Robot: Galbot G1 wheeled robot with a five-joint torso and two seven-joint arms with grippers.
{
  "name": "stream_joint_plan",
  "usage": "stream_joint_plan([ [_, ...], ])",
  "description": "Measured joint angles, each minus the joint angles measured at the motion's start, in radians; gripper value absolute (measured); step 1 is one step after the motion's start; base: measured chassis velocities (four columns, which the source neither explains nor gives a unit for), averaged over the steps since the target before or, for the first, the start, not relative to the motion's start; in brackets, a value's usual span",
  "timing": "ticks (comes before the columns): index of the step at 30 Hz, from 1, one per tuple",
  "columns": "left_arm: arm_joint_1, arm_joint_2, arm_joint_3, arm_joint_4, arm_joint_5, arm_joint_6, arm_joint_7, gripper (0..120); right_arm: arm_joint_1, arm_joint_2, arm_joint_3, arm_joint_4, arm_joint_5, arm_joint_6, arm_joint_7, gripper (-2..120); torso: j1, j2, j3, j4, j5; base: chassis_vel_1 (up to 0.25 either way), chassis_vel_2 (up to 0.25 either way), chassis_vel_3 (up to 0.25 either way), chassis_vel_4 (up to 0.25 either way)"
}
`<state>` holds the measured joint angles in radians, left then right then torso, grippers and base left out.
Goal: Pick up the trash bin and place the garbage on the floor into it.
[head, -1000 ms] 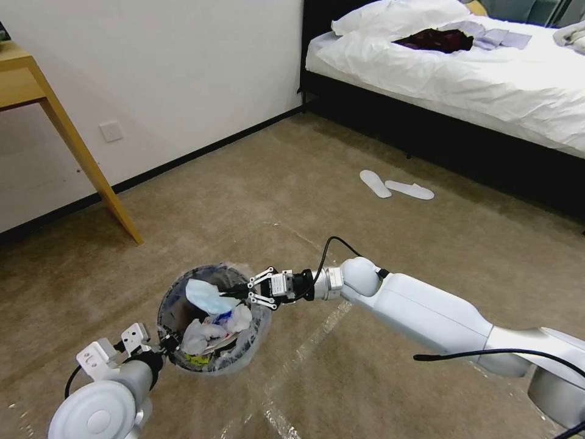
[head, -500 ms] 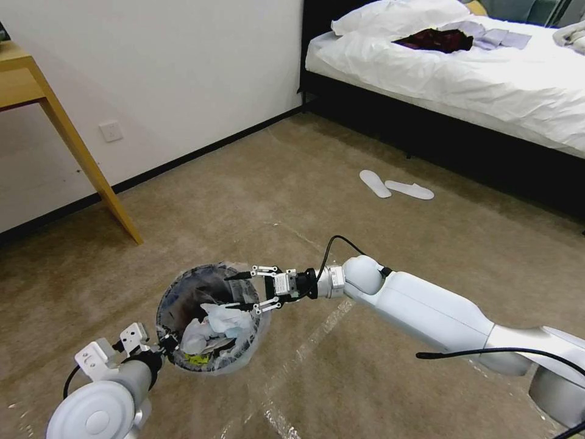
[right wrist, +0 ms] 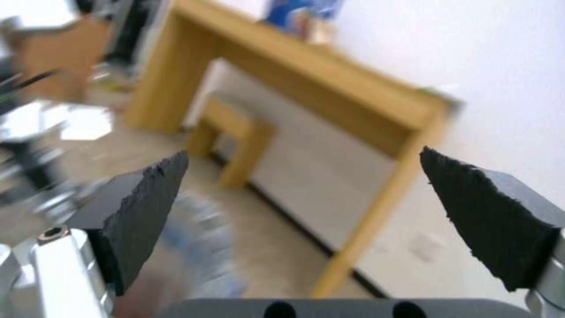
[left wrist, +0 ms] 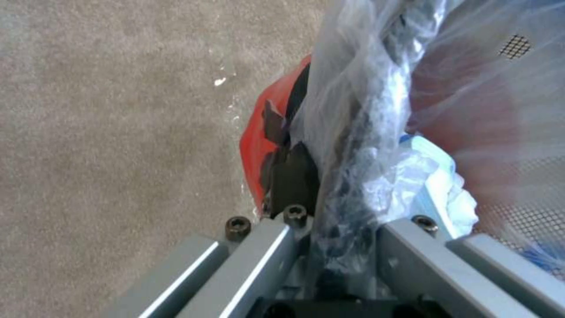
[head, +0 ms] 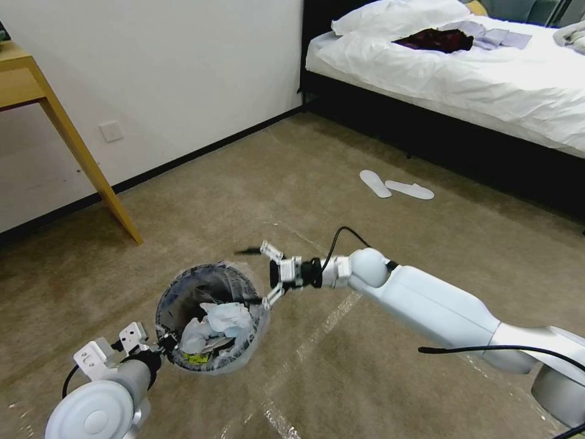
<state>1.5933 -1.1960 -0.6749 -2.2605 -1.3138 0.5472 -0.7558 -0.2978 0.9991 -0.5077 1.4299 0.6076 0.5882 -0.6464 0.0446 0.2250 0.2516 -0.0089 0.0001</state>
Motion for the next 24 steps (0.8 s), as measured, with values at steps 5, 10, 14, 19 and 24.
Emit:
stream_joint_plan([
  [5, -0.003, 0.0, 0.0, 0.001, -0.011, 0.0, -0.008, 0, -0.098, -0.042, 0.175, 0.087, 0.067, -0.037, 0.109, 100, 0.0, 0.0, 0.0, -0.0004, 0.0003, 0.0, 0.0, 0.0, 0.0],
  [10, 0.001, 0.0, -0.008, -0.007, -0.025, 0.0, -0.016, 0, -0.181, -0.068, 0.293, 0.157, 0.088, -0.074, 0.244, 100, 0.0, 0.0, 0.0, -0.0002, 0.0001, 0.0, 0.0, 0.0, 0.0],
  [14, 0.006, -0.001, -0.025, -0.023, -0.042, 0.0, -0.028, 0, -0.286, -0.072, 0.441, 0.223, 0.058, -0.169, 0.479, 100, 0.0, 0.0, 0.0, -0.0001, 0.0003, 0.0, 0.0, 0.0, 0.0],
  [19, 0.007, -0.004, -0.031, -0.034, -0.053, 0.002, -0.04, 0, -0.414, -0.055, 0.598, 0.251, -0.006, -0.223, 0.609, 100, 0.0, 0.0, 0.0, 0.0002, 0.0001, 0.0, 0.0, 0.0, 0.0],
  [24, 0.021, -0.015, -0.042, -0.05, -0.055, 0.006, -0.047, 0, -0.673, 0.006, 0.835, 0.304, -0.065, -0.254, 0.684, 100, 0.0, 0.0, 0.0, -0.0002, 0.0003, 0.0, 0.0, 0.0, 0.0],
])
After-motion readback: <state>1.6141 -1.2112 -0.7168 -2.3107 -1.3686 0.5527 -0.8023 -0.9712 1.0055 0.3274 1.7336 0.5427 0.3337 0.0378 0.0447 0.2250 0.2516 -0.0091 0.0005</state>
